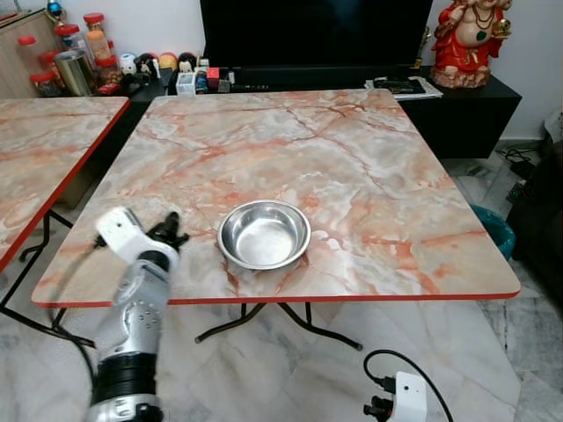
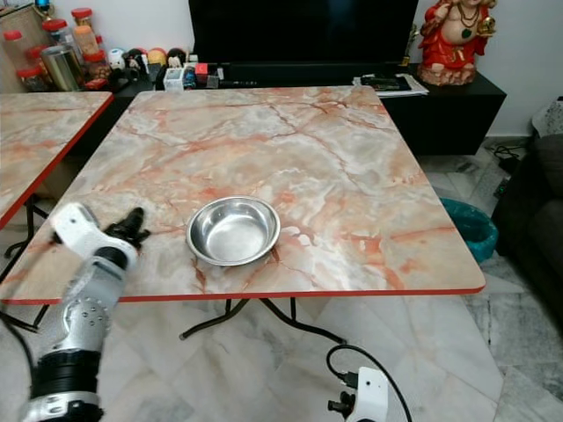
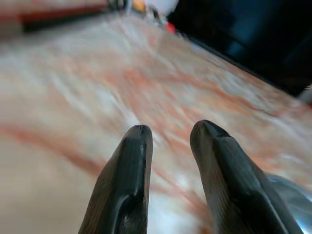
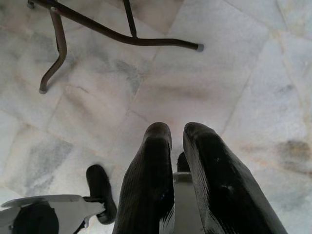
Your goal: Setting the table
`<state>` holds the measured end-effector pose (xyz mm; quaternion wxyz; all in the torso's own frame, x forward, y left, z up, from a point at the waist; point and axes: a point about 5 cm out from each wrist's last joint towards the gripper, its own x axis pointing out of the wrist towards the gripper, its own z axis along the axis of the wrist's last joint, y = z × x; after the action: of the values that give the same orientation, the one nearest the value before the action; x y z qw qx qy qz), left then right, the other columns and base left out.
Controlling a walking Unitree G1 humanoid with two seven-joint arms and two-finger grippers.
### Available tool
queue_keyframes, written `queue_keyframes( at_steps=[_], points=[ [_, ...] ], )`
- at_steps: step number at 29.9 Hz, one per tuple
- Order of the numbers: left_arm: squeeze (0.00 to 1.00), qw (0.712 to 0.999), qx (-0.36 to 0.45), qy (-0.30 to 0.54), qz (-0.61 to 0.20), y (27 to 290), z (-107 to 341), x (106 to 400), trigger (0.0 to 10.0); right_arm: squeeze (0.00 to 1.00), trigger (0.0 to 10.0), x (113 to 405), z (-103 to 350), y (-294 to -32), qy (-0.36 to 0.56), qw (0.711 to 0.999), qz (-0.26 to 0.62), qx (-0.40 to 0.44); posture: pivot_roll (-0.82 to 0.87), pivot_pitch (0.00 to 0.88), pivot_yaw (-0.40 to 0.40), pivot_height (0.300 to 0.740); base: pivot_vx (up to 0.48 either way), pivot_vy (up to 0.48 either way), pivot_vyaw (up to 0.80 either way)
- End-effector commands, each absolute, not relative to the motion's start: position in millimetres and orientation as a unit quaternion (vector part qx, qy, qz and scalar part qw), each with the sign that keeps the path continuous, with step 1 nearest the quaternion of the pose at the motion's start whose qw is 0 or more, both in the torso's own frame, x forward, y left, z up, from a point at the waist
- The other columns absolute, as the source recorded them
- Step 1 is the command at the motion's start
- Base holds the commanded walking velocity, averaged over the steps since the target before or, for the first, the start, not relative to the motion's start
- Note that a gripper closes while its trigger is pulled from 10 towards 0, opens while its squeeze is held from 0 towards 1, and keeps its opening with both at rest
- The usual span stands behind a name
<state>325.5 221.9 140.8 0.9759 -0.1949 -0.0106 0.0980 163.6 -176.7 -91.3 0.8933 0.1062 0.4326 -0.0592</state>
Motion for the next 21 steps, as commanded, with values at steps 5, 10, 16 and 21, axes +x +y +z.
queue_keyframes(
  at_steps=[5, 10, 16, 21],
  points=[
    [0.0, 0.995, 0.003, 0.045, 0.094, 232, 110, 304, 10.0, 0.0, 10.0, 162, -91, -180, 0.426, 0.895, -0.07, 0.11, 0.01, 0.0, 0.04, 0.74, 0.0, 0.0, 0.0],
    [0.0, 0.983, 0.053, 0.103, 0.145, 249, 76, 277, 10.0, 0.0, 10.0, 162, -91, -182, 0.428, 0.895, -0.072, 0.107, 0.03, 0.0, 0.033, 0.74, 0.0, 0.0, 0.0],
    [0.0, 0.958, 0.124, 0.142, 0.217, 268, 42, 231, 10.0, 0.0, 10.0, 166, -90, -179, 0.427, 0.897, -0.058, 0.101, 0.06, 0.0, 0.014, 0.74, 0.0, 0.0, 0.0],
    [0.0, 0.941, 0.144, 0.152, 0.267, 278, 28, 201, 10.0, 0.0, 10.0, 171, -88, -176, 0.427, 0.898, -0.043, 0.094, 0.09, 0.0, -0.009, 0.74, 0.0, 0.0, 0.0]
  ],
)
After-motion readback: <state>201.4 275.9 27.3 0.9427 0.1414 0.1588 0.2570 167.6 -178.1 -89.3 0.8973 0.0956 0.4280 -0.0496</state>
